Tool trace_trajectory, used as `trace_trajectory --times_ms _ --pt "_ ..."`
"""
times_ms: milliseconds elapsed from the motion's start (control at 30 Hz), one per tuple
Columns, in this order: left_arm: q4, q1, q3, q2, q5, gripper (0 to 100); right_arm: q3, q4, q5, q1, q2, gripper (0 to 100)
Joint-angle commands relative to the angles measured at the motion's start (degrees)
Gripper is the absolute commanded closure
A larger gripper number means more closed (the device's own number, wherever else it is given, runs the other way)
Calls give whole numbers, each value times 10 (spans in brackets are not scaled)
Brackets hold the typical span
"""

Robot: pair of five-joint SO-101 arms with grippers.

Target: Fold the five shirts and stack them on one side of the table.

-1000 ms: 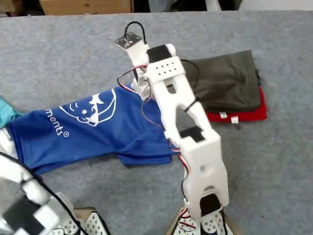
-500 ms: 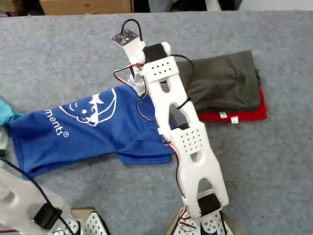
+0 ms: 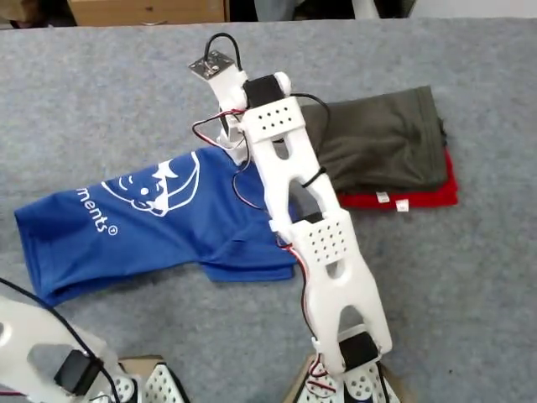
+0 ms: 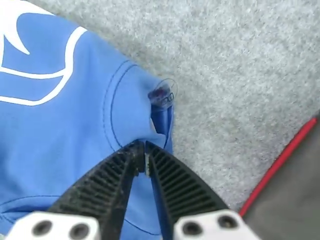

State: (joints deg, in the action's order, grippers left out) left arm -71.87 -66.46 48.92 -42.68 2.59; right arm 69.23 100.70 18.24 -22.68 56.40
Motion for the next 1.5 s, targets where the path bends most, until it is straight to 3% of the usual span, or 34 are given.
trace_trajectory --times_ms 0,233,367,467,567,733,933,1033,1167,1467 --pt "-87 61 54 13 38 917 56 1 -13 -8 -8 985" --pt "-248 136 168 14 47 918 120 0 -48 -32 -4 985" --pt "-291 153 228 10 21 917 120 -15 -50 -38 7 985" --pt "-291 174 189 14 22 920 120 -24 -50 -38 40 985" --pt "-291 209 103 18 22 977 126 -29 -50 -36 80 985" --pt "-284 266 -57 94 21 971 127 -43 -50 -30 111 985" --pt "-175 309 -290 234 21 971 126 -84 -48 -28 125 985" --pt "-37 312 -470 296 19 971 126 -91 -47 -28 129 985" --pt "172 266 -670 338 22 971 127 -77 -47 -22 120 985" --pt "233 219 -681 309 19 971 128 -37 -47 8 73 985"
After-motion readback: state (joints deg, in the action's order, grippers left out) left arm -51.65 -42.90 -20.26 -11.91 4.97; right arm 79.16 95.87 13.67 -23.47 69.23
